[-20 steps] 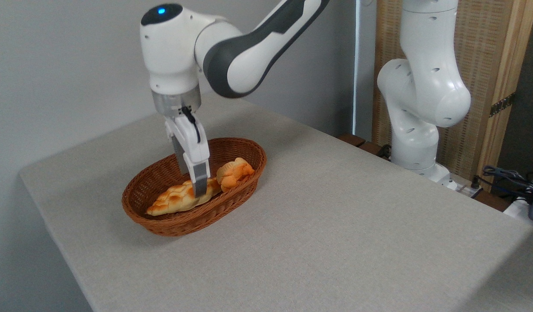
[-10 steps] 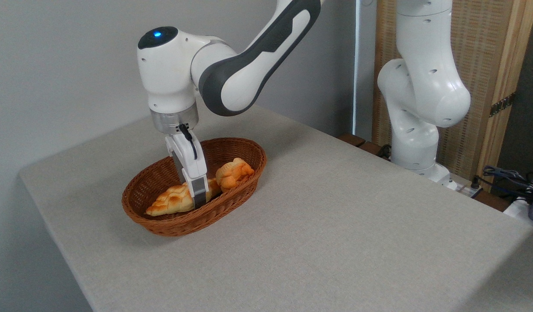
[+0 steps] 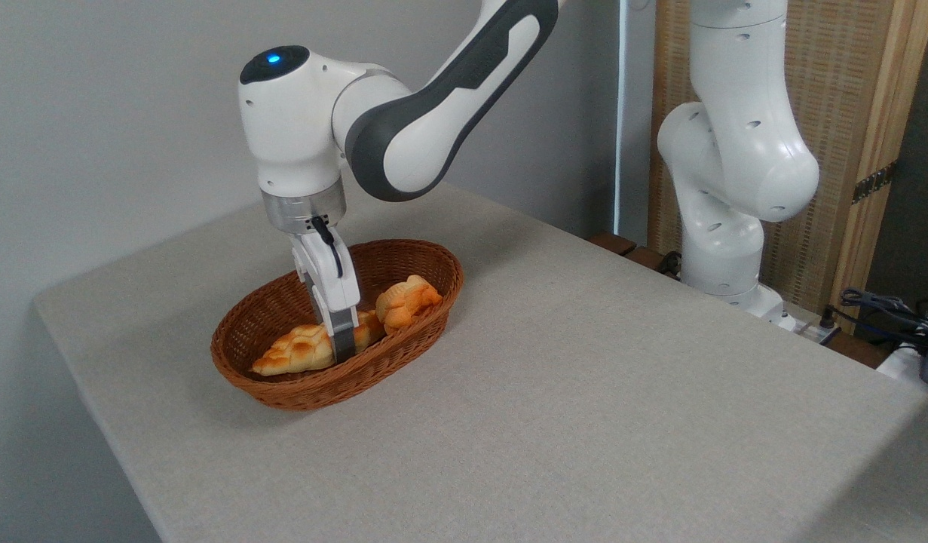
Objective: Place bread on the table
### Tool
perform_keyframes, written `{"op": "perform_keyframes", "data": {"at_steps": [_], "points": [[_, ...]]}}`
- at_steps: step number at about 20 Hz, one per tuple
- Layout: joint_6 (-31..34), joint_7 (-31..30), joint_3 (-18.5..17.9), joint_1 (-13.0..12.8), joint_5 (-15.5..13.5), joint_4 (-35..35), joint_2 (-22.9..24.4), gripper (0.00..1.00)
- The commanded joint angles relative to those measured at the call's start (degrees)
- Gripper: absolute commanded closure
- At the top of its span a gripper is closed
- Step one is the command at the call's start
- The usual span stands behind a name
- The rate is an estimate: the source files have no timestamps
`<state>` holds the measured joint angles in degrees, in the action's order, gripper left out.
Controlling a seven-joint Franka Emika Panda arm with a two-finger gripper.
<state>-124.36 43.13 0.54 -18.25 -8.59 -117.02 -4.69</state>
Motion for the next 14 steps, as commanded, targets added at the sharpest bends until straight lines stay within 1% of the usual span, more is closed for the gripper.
{"op": "perform_keyframes", "data": {"at_steps": [1, 3, 6, 8, 10, 13, 14], "points": [[-0.8, 0.4, -0.4, -0.5, 0.1, 0.3, 0.6, 0.63], [0.3, 0.4, -0.9, -0.5, 0.1, 0.5, 2.1, 0.63], [7.4, 0.9, -1.2, 0.0, 0.3, 2.4, 3.3, 0.63], [10.3, 1.6, -1.4, 0.1, 0.3, 3.9, 3.3, 0.63], [12.2, 1.7, -3.5, 0.2, 0.1, 5.2, 3.4, 0.63], [15.0, 2.4, -4.4, 0.6, 0.0, 8.2, 3.3, 0.62], [16.2, 2.9, -5.8, 0.6, -0.2, 9.3, 3.4, 0.62]]}}
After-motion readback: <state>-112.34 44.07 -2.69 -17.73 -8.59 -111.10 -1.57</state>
